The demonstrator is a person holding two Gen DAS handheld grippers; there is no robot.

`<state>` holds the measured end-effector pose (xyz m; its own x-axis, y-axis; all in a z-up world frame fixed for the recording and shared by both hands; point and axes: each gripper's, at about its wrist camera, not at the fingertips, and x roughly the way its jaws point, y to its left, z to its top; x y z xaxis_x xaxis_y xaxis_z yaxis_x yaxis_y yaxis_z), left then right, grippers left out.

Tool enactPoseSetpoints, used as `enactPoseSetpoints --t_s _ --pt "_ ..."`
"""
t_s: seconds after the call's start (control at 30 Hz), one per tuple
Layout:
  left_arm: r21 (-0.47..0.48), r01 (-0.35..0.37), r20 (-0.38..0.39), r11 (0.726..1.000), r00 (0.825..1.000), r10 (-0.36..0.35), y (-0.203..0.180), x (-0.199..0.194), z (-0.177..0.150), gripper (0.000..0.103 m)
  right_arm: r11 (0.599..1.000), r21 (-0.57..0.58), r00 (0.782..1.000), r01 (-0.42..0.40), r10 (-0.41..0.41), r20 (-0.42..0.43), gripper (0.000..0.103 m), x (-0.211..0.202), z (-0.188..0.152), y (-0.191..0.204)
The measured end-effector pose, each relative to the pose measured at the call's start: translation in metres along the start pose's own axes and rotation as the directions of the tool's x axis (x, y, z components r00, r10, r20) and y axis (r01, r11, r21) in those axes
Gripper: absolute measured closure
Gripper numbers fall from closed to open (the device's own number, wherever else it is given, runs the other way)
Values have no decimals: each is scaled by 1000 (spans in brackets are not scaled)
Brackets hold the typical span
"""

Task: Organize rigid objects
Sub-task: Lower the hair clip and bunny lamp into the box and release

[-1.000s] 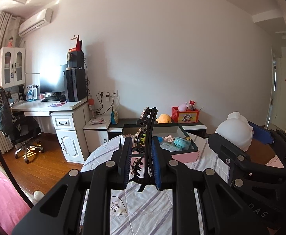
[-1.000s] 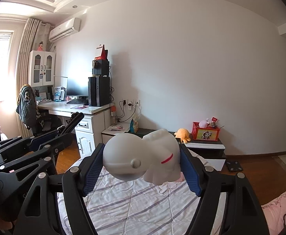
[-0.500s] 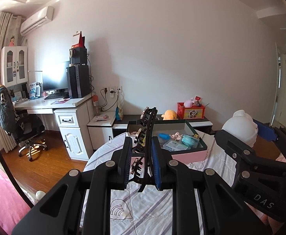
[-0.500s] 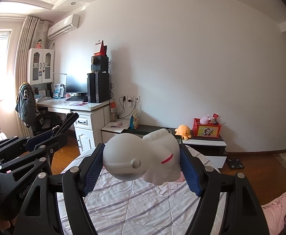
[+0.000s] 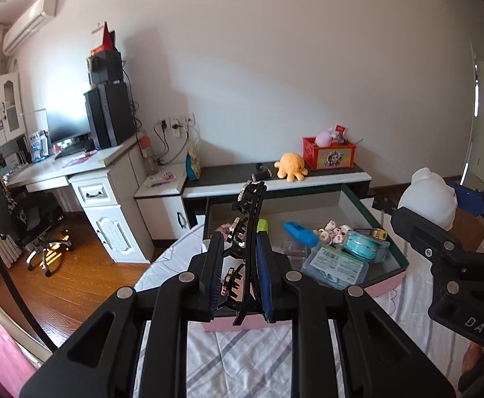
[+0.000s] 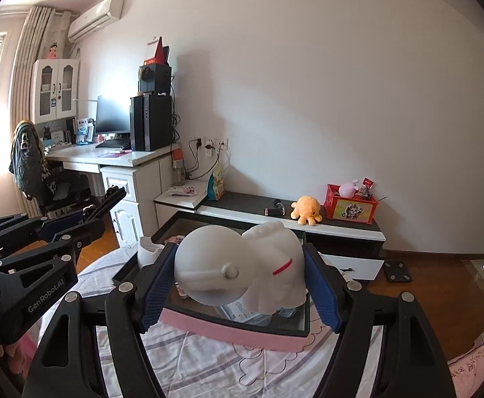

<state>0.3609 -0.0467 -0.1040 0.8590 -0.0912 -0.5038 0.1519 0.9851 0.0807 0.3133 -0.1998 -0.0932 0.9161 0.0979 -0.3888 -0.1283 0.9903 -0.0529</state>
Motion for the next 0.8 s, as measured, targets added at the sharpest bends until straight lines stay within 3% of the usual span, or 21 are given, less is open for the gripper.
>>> enactPoseSetpoints --t_s 0.13,0.3,0.5,0.67,0.7,0.8 --pt "-4 39 -113 999 993 -39 -3 69 3 84 1000 -6 995 -20 20 -93 28 62 0 -7" --pt "19 29 -198 999 980 -24 -7 126 4 83 999 -43 976 -27 17 -215 28 133 -9 -6" --pt "39 6 -214 999 977 3 -6 159 10 82 998 -63 959 -12 -7 -282 28 174 -19 -8" --pt "64 -13 -200 998 979 26 -10 162 9 79 997 -80 964 5 -26 -263 22 181 -18 -5" --pt "67 -19 -200 998 979 33 -8 162 8 73 997 -82 962 12 -34 -272 22 183 -19 -5" --pt "44 -64 -181 997 981 71 -2 155 10 33 995 -85 962 52 -73 -262 22 180 -18 -8"
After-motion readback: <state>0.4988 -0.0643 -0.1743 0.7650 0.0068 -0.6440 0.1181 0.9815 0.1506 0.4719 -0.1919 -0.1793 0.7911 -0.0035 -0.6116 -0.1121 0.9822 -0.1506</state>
